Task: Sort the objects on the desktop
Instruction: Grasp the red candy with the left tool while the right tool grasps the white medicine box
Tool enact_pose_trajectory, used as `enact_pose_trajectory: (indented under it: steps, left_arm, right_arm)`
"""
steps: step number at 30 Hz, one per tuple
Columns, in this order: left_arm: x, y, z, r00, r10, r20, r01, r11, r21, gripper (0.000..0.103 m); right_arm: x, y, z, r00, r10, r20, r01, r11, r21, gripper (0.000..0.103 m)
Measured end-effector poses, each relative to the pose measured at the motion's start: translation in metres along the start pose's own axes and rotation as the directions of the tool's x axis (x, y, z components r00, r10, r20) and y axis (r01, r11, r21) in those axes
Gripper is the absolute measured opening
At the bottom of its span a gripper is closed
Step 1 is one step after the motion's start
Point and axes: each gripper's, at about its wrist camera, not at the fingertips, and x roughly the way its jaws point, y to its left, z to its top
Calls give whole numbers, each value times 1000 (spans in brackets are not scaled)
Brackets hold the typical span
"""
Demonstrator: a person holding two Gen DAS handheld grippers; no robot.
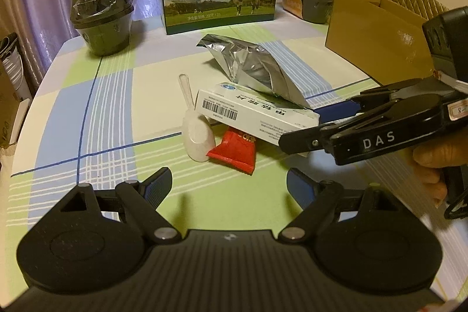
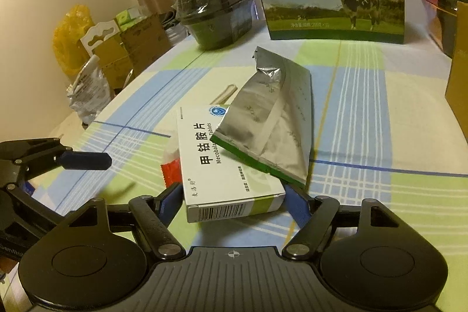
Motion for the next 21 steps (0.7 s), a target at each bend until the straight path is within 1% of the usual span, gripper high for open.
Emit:
enact_pose_trajectory:
  steps: [3, 7, 10, 12, 14, 16, 21]
  left_arm:
    - [4, -3, 0, 1000, 3, 8, -3, 1000, 25, 82]
    - [13, -10, 2, 1000, 5, 15, -6, 998, 64, 77]
    - [20, -17, 4, 1000, 13, 24, -15, 994, 104, 68]
    - [24, -19, 7, 999, 17, 36, -21, 992, 122, 67]
    - [30, -21, 11, 999, 15, 46, -21, 991, 134, 63]
    - [36, -22, 14, 999, 2, 53, -9, 990, 141, 62]
    - [54, -23, 20, 999, 5, 44, -12, 989, 148, 58]
  right_arm:
    - [-6, 4, 0, 999, -47, 8, 47, 998, -41, 72]
    - [-15, 3, -3, 993, -119, 15, 120, 989, -82, 72]
    - [-20, 0, -7, 985, -173, 15, 173, 978, -114, 72]
    - [-23, -4, -12, 982, -191, 12, 191, 974, -122, 72]
    - [-28, -7, -17, 979, -204, 11, 204, 971, -128, 72]
    - [-31, -9, -22, 978, -210, 8, 209, 970, -122, 72]
    - [-39, -11, -31, 978, -210, 0, 209, 973, -97, 72]
